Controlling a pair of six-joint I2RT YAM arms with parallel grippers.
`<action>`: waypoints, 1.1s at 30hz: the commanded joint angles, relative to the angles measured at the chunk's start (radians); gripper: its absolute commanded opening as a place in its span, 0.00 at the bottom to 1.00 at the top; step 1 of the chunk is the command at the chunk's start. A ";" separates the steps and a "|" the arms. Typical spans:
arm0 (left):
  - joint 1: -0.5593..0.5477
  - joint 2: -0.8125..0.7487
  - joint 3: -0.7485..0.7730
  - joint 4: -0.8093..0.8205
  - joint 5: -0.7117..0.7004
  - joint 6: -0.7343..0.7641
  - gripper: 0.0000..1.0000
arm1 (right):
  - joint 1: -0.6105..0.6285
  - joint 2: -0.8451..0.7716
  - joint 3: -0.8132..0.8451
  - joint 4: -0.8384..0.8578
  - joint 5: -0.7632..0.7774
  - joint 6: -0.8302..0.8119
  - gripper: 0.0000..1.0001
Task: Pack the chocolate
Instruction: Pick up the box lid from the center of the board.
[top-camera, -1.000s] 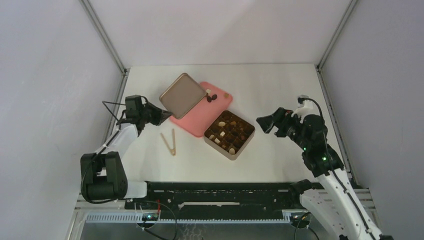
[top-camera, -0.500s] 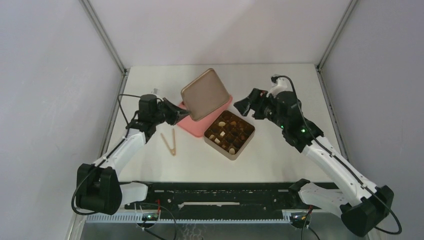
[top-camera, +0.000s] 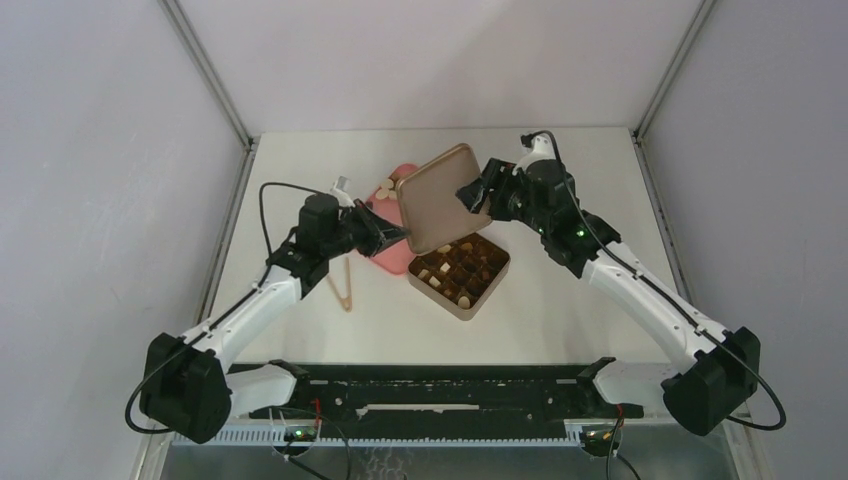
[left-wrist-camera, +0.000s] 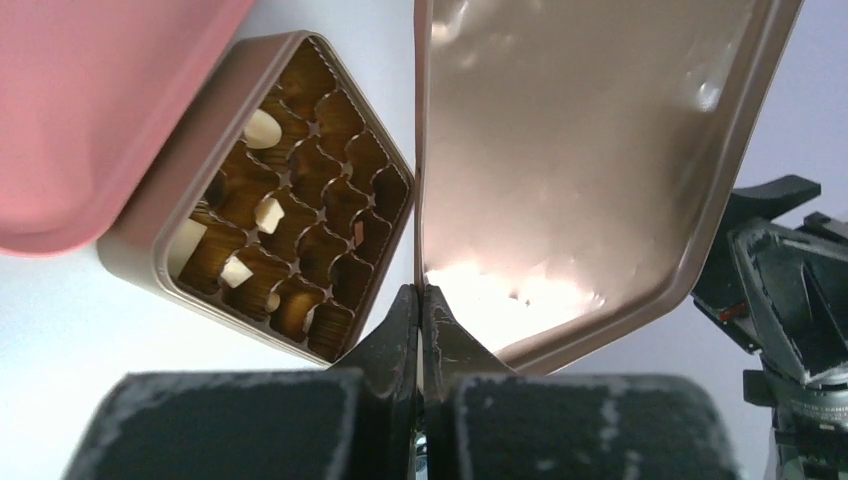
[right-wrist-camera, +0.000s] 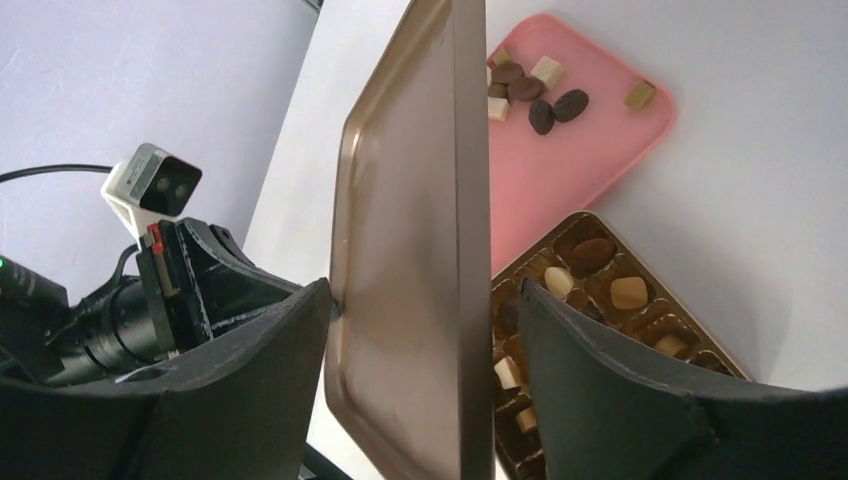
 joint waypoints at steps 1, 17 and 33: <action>-0.034 -0.057 0.013 0.084 -0.027 -0.007 0.00 | -0.007 0.011 0.056 0.012 -0.038 0.001 0.71; -0.061 -0.178 -0.061 0.051 -0.109 0.115 0.41 | 0.078 -0.092 0.056 -0.075 -0.090 -0.249 0.00; 0.118 -0.437 -0.116 -0.198 -0.013 0.103 1.00 | 0.434 -0.181 -0.056 -0.053 0.415 -0.890 0.00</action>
